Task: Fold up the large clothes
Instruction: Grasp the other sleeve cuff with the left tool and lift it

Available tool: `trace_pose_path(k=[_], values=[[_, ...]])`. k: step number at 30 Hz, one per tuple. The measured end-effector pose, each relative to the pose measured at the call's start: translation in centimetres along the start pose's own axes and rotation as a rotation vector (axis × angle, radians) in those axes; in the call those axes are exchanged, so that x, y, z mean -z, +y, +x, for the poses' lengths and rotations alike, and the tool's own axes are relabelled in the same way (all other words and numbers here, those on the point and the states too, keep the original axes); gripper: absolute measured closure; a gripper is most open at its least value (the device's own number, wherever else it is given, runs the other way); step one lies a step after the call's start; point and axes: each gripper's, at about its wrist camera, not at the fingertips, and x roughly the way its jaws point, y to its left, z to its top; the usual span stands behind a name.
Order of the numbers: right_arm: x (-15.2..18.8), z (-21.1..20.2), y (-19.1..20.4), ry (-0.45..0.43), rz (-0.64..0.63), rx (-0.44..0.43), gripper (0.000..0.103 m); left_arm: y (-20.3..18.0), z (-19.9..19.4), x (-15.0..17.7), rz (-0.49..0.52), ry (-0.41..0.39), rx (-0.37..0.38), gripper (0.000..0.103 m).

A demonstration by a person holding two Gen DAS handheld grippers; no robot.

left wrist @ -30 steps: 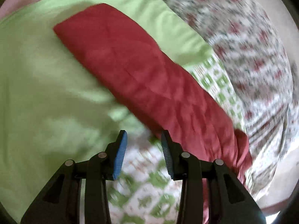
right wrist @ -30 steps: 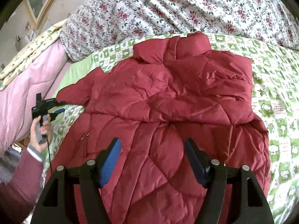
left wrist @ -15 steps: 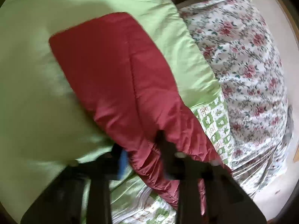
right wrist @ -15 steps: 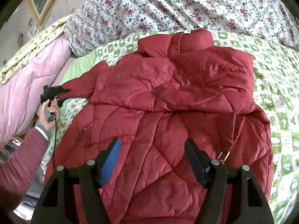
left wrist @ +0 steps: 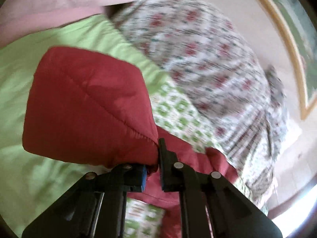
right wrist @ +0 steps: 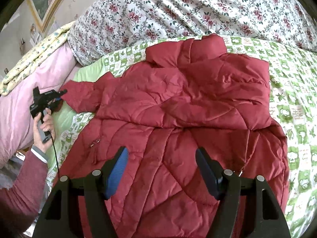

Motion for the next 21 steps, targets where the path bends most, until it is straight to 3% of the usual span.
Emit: trace_pose_path(k=[9,21], values=[[0.1,-0.3,-1.7,-0.001,0.049,-0.006,0.031,-8.5,0.6,4.9,0.181,0.074,0.113,0.096],[0.1,-0.5,-5.0,-0.015,0.142,-0.016,0.031,-17.9,3.3,12.6,0.390,0.191,0.164,0.096]])
